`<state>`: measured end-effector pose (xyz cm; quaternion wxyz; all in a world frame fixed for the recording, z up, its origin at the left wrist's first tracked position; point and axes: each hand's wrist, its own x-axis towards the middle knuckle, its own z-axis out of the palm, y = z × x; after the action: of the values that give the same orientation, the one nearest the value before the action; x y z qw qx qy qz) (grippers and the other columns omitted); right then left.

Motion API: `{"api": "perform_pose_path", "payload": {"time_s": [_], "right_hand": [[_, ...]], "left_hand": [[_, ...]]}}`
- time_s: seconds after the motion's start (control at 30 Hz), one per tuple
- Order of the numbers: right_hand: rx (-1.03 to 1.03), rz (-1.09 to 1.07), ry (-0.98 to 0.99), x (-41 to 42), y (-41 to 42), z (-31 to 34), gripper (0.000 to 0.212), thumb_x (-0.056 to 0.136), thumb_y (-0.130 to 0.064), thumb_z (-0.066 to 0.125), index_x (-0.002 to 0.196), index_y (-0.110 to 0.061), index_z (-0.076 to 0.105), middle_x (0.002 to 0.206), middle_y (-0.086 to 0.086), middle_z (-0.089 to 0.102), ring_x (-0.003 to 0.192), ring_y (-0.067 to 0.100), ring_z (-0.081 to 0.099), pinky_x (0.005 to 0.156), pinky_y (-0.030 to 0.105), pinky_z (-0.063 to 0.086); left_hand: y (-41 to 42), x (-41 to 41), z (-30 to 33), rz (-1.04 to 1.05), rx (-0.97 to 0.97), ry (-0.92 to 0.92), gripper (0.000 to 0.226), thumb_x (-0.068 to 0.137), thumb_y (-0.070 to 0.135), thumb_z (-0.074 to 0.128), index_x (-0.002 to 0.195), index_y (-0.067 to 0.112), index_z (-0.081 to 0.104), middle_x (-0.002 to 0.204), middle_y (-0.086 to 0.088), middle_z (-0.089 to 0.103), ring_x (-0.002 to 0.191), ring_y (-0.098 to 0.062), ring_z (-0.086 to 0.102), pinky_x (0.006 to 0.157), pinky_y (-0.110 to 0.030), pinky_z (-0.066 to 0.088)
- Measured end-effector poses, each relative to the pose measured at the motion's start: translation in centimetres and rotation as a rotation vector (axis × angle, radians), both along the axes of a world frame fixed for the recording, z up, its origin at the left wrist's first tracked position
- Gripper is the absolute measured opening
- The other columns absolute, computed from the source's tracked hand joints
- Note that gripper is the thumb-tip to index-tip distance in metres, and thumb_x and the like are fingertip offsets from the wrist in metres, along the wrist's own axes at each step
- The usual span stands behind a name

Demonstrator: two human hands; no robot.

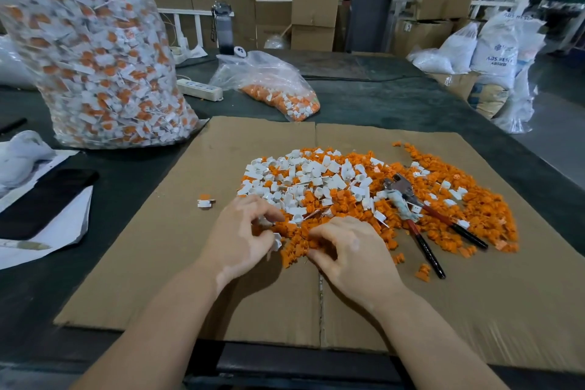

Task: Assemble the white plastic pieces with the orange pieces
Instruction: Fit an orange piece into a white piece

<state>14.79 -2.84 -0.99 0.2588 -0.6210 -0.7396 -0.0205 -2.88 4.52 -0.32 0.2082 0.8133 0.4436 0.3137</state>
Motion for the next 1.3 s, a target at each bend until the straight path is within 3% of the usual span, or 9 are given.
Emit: {"api": "perform_pose_path", "payload": {"time_s": [0.3,0.43,0.5,0.57,0.67,0.8,0.9,1.13,1.3], "right_hand": [[-0.051,-0.023,0.059,0.1,0.5,-0.3,0.014,0.089,-0.025,0.061,0.102,-0.021,0.066,0.102,-0.007,0.063,0.103,0.013,0.052,0.090,0.029,0.033],[0.007,-0.030,0.144,0.5,-0.1,0.2,0.011,0.085,-0.017,0.066,0.096,-0.018,0.070,0.096,-0.007,0.066,0.095,0.013,0.055,0.089,0.035,0.042],[0.013,0.036,0.180,0.8,-0.8,0.6,0.009,0.082,-0.015,0.070,0.091,-0.018,0.070,0.088,-0.009,0.065,0.087,0.007,0.055,0.082,0.029,0.047],[-0.046,0.138,0.155,0.9,-1.6,0.8,0.007,0.080,-0.017,0.072,0.085,-0.020,0.069,0.082,-0.013,0.063,0.082,0.001,0.053,0.077,0.022,0.048],[-0.110,0.237,0.054,0.8,-2.8,0.8,0.009,0.076,-0.017,0.074,0.079,-0.022,0.066,0.077,-0.014,0.061,0.077,0.001,0.051,0.072,0.019,0.046],[-0.099,0.267,-0.016,0.6,-3.7,0.5,0.010,0.073,-0.016,0.076,0.073,-0.019,0.066,0.075,-0.009,0.062,0.075,0.007,0.053,0.067,0.022,0.047],[-0.133,0.254,0.045,0.9,-3.7,0.4,0.001,0.079,-0.021,0.071,0.080,-0.019,0.070,0.080,-0.010,0.063,0.080,0.006,0.054,0.071,0.021,0.048],[-0.004,-0.030,0.130,0.7,-1.2,0.1,0.009,0.085,-0.012,0.066,0.093,-0.014,0.071,0.089,-0.003,0.066,0.090,0.013,0.057,0.083,0.028,0.048],[0.077,-0.060,0.251,-0.5,0.3,0.8,0.025,0.086,-0.013,0.066,0.110,-0.013,0.067,0.099,0.000,0.068,0.095,0.012,0.060,0.087,0.025,0.048]], "left_hand": [[0.0,0.7,-0.9,-0.018,-0.055,0.032,0.006,0.083,0.020,0.069,0.082,0.025,0.071,0.085,0.010,0.059,0.084,-0.004,0.050,0.071,-0.009,0.033],[0.0,1.0,-0.9,0.041,-0.084,-0.092,0.010,0.082,0.021,0.070,0.079,0.030,0.069,0.082,0.012,0.061,0.080,-0.002,0.053,0.066,-0.005,0.033],[0.2,1.3,-0.9,0.073,-0.099,-0.138,0.008,0.083,0.021,0.069,0.083,0.029,0.071,0.086,0.010,0.064,0.083,-0.005,0.056,0.067,-0.006,0.035],[0.3,1.5,-1.0,0.096,-0.101,-0.160,0.008,0.084,0.019,0.068,0.088,0.025,0.073,0.093,0.007,0.067,0.092,-0.010,0.059,0.074,-0.008,0.038],[0.3,1.6,-1.0,0.138,-0.090,-0.135,0.014,0.087,0.020,0.065,0.098,0.022,0.073,0.104,0.003,0.068,0.109,-0.015,0.057,0.092,-0.024,0.041],[0.4,1.9,-1.0,0.154,-0.079,-0.133,0.017,0.088,0.022,0.063,0.102,0.022,0.072,0.097,0.007,0.066,0.095,-0.008,0.056,0.072,-0.007,0.035],[0.4,2.0,-0.9,0.161,-0.090,-0.142,0.016,0.089,0.023,0.063,0.102,0.023,0.072,0.097,0.008,0.065,0.092,-0.007,0.055,0.070,-0.009,0.034],[0.0,1.9,-0.8,0.167,-0.134,-0.273,0.008,0.088,0.019,0.063,0.087,0.026,0.066,0.087,0.011,0.062,0.082,-0.004,0.056,0.069,-0.006,0.036],[-0.5,2.8,-0.5,0.117,-0.122,-0.319,0.019,0.088,0.020,0.063,0.080,0.036,0.059,0.080,0.007,0.057,0.073,-0.004,0.051,0.062,-0.004,0.034]]}}
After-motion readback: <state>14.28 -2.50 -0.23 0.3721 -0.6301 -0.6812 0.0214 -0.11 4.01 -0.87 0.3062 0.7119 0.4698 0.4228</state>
